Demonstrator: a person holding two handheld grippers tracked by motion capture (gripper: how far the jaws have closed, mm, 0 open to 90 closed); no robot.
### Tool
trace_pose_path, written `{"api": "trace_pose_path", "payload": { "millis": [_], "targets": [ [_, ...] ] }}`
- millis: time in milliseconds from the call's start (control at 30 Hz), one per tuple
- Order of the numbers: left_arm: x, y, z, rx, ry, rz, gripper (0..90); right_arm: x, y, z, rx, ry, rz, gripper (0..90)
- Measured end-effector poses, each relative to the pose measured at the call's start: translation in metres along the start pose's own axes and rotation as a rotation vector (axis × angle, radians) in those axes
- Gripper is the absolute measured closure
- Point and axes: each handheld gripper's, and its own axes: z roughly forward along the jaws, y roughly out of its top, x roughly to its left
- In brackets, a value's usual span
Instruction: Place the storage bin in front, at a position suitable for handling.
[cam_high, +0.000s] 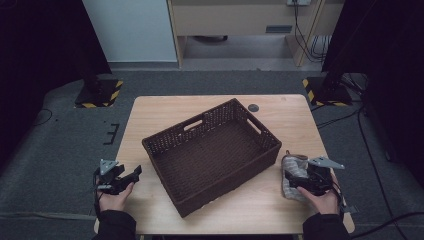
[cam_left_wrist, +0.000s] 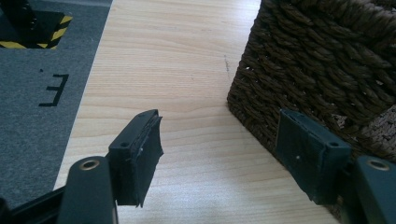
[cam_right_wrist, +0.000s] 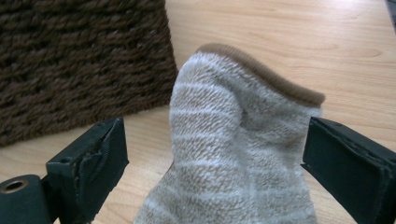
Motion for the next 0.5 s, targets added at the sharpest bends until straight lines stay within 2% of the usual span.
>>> {"api": "trace_pose_path", "payload": {
  "millis": [67,133,233,367,400,500],
  "targets": [
    [-0.001,0.0,0.001,0.004,-0.005,0.001,30.0,0.0,-0.001,0.002,0.018,0.006,-0.011,7.7],
    [-0.001,0.0,-0.001,0.001,-0.005,0.001,30.2,0.0,-0.003,0.004,0.05,-0.008,-0.028,13.0],
    [-0.003,0.0,-0.003,-0.006,-0.012,-0.003,31.3,0.001,-0.009,0.008,0.096,-0.055,-0.068,17.9],
    [-0.006,0.002,-0.005,-0.02,-0.011,0.018,32.3,-0.001,-0.013,0.018,0.138,-0.057,-0.069,25.1],
    [-0.006,0.002,-0.005,-0.02,-0.012,0.018,32.7,-0.002,-0.013,0.024,0.164,-0.06,-0.083,27.5],
    [-0.006,0.002,-0.004,-0.015,-0.015,0.017,33.0,-0.003,-0.013,0.031,0.179,-0.061,-0.088,31.1]
  ]
}}
